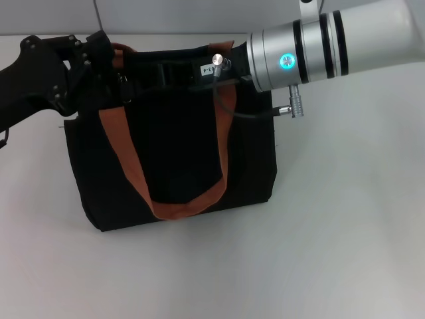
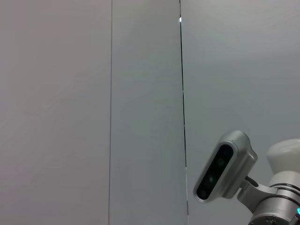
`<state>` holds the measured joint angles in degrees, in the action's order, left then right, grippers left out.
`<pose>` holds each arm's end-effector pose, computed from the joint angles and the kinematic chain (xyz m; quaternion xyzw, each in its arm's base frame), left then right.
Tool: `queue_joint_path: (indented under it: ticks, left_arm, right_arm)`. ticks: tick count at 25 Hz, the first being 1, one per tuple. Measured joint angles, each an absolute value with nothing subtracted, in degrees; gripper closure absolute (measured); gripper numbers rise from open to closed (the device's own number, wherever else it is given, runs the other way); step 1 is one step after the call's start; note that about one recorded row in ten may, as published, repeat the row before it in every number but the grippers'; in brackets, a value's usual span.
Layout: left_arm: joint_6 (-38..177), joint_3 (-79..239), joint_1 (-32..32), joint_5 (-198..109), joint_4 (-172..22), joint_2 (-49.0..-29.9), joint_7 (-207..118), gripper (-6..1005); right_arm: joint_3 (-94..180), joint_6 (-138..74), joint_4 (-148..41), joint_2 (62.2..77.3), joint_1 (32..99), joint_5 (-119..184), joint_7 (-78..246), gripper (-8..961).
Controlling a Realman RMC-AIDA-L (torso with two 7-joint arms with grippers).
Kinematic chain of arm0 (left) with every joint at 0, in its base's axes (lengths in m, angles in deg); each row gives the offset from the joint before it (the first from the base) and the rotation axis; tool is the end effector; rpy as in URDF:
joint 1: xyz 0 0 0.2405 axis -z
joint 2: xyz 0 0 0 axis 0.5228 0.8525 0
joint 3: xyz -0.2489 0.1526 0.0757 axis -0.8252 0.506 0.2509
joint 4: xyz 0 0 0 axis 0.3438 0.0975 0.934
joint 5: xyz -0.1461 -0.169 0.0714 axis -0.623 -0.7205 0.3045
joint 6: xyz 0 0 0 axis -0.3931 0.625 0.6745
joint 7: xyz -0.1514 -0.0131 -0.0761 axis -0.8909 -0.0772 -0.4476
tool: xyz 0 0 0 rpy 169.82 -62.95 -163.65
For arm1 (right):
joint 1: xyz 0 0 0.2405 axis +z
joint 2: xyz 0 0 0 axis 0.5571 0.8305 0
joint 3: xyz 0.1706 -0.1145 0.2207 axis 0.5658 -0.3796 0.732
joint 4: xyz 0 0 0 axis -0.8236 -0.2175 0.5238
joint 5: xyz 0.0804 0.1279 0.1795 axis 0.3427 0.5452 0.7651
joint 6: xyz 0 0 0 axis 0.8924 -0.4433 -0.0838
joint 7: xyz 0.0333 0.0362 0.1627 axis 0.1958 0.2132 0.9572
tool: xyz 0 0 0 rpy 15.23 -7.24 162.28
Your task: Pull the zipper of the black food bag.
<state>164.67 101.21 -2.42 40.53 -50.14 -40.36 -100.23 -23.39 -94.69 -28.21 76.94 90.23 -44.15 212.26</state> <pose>-0.2914 0.3669 0.0203 -0.8597 -0.0685 -0.4428 0.2454 0.0893 0.4519 -0.1378 0.8649 -0.4489 -0.2141 0.0680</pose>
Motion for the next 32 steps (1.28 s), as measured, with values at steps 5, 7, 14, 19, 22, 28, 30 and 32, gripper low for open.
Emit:
queue_joint_path:
  ticks: [5, 7, 14, 19, 22, 28, 30, 32]
  left_arm:
    - [164.5, 101.1, -2.4, 40.0, -50.1, -40.29, -100.2, 977]
    - [164.4, 101.1, -2.6, 39.2, -50.1, -40.23, -100.2, 977]
    - [164.2, 101.1, -3.0, 38.4, -50.1, -40.06, -100.2, 977]
    - [163.1, 101.1, -3.0, 38.4, -50.2, -39.96, -100.2, 977]
    - [162.8, 100.9, -3.0, 38.4, -50.2, -39.97, -100.2, 977]
    - [162.6, 100.3, -3.0, 38.4, -50.4, -39.76, -100.2, 977]
    - [162.4, 100.2, -3.0, 38.4, -50.4, -39.76, -100.3, 977]
    - [162.4, 100.2, -3.0, 38.3, -50.4, -39.75, -100.3, 977]
  right_arm:
    - [-23.4, -94.6, -24.8, 76.72, 87.6, -44.7, 213.2, 953]
    - [-23.4, -94.5, -23.6, 76.62, 86.6, -45.1, 213.8, 953]
    - [-23.0, -93.1, -8.1, 76.54, 76.0, -52.6, 221.3, 954]
    - [-20.6, -93.6, -2.3, 76.52, 71.3, -55.9, 223.2, 954]
    - [-17.4, -94.6, -0.9, 76.51, 69.7, -57.5, 223.4, 954]
    - [-13.7, -96.1, -0.5, 76.42, 68.1, -58.2, 222.9, 955]
    - [-13.6, -96.6, -0.5, 76.41, 68.0, -57.3, 222.1, 955]
    - [-13.5, -97.0, -0.6, 76.40, 68.0, -56.4, 221.4, 955]
